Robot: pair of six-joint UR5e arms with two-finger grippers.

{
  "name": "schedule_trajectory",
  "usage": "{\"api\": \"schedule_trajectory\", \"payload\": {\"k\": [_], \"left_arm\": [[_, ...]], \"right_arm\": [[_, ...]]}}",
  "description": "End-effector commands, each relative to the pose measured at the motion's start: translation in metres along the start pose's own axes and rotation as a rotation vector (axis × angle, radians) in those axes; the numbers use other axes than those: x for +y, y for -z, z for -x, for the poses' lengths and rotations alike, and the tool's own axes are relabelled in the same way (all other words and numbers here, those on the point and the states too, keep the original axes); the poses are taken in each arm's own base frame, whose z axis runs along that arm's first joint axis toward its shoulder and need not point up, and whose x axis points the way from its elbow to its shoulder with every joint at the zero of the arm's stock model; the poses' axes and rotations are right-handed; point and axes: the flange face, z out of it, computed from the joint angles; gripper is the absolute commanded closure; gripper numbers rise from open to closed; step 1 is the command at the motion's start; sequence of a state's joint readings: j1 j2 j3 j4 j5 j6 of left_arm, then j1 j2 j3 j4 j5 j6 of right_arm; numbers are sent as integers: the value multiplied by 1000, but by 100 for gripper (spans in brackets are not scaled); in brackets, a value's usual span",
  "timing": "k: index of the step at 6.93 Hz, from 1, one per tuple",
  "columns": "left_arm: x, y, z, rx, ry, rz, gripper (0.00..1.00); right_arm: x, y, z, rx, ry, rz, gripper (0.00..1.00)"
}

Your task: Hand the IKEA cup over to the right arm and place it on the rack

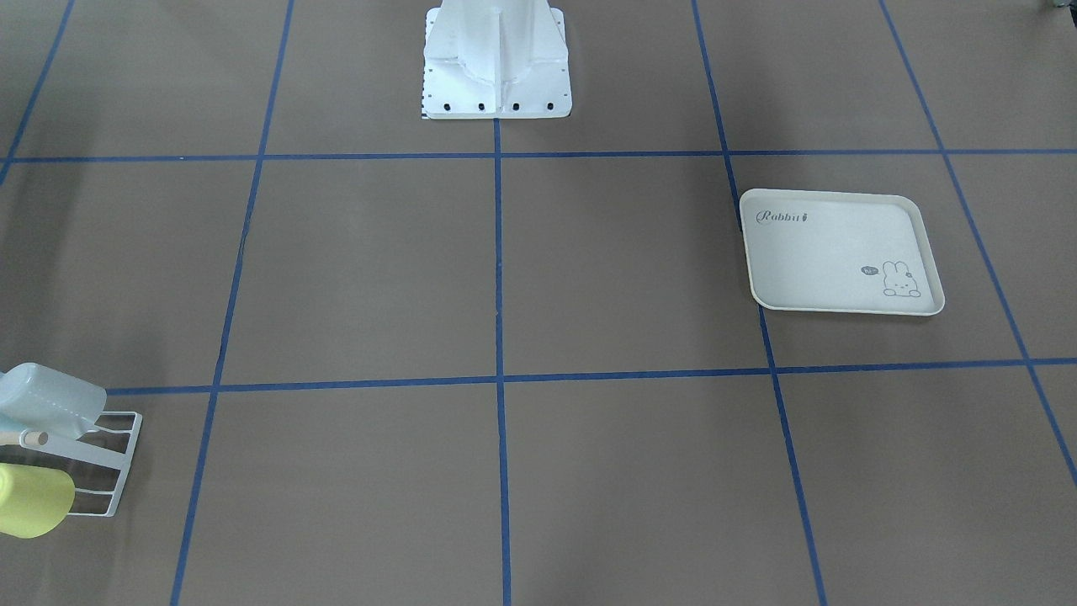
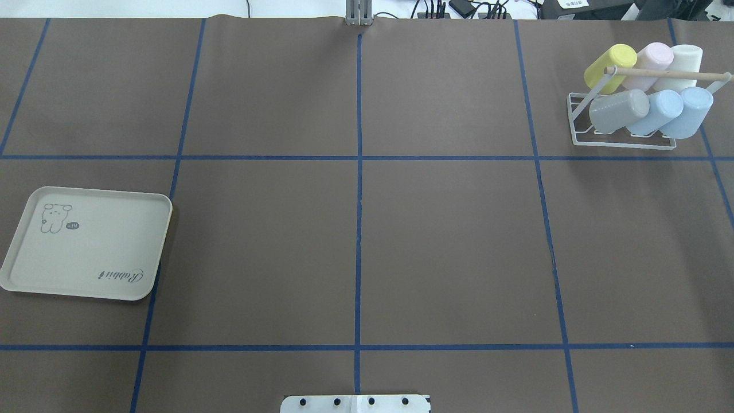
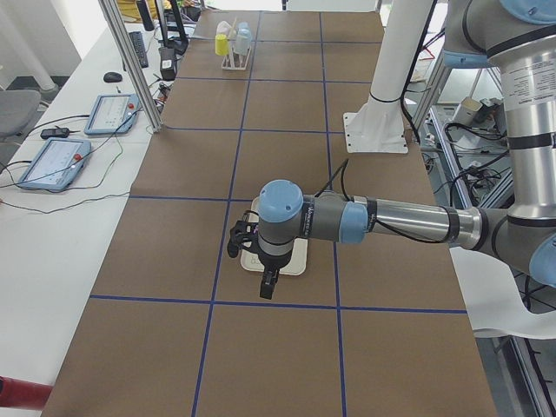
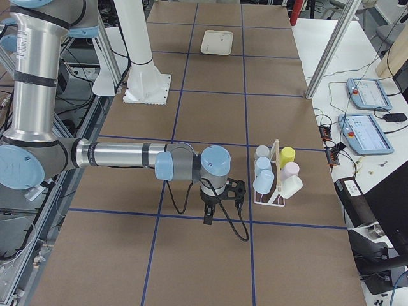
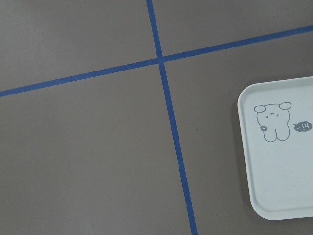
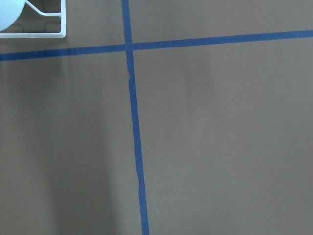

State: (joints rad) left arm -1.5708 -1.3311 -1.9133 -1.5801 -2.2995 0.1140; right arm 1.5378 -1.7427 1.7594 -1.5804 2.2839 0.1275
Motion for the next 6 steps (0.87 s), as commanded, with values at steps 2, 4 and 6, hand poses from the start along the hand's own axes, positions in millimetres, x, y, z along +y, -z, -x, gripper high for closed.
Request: {"api": "schedule_trajectory", "payload": {"k": [2, 4, 6], "left_arm": [[3, -3, 3, -4, 5, 7, 0], [7, -6, 6, -3, 15, 17, 0], [12, -12, 11, -1, 28, 30, 0]], "right_arm": [[0, 2, 2, 1, 8, -5, 0], [0, 2, 2, 1, 7, -4, 0], [0, 3, 3, 0, 11, -8, 0]]}}
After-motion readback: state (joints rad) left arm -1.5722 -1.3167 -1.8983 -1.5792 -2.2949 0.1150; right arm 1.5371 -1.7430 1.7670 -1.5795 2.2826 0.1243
